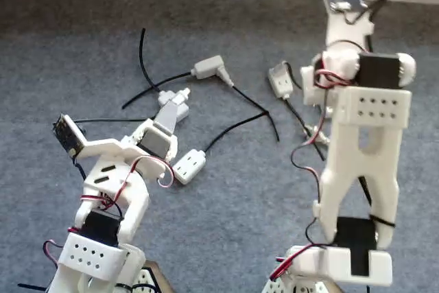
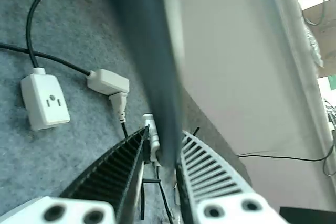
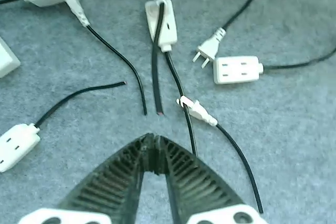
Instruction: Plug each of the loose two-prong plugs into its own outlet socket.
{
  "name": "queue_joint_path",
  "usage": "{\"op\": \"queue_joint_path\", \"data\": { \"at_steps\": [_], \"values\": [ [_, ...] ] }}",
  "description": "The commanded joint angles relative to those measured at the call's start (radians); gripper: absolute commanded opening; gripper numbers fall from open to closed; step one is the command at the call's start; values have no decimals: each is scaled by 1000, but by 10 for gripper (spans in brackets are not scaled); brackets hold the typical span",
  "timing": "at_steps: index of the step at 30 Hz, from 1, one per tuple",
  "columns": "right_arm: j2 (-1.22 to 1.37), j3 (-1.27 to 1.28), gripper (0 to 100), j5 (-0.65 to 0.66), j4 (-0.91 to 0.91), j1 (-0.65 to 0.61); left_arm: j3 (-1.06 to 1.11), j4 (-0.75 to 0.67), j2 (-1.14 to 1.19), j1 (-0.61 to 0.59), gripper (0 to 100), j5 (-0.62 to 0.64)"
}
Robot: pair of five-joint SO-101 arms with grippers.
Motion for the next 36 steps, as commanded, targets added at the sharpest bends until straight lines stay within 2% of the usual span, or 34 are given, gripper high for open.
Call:
{"op": "queue_joint_path", "data": {
  "at_steps": [1, 4, 8, 14, 23, 29, 36],
  "values": [
    [-137, 159, 8, 11, 35, 74, -102, 123, 1, 7, 8, -40],
    [-208, 314, 8, 11, 31, 120, -213, 298, 1, 18, 8, -190],
    [-289, 493, 8, 11, 22, 174, -378, 491, 1, 19, 8, -295],
    [-383, 805, 8, 9, -88, 229, -524, 654, 45, 22, 8, -453],
    [-564, 1225, 8, 5, -315, 260, -839, 930, 412, 22, 8, -597],
    [-723, 1386, 8, 9, -432, 260, -1086, 1137, 627, 24, 8, -775],
    [-805, 1575, 8, 11, -593, 257, -1231, 1313, 923, 24, 8, -1026]
  ]
}}
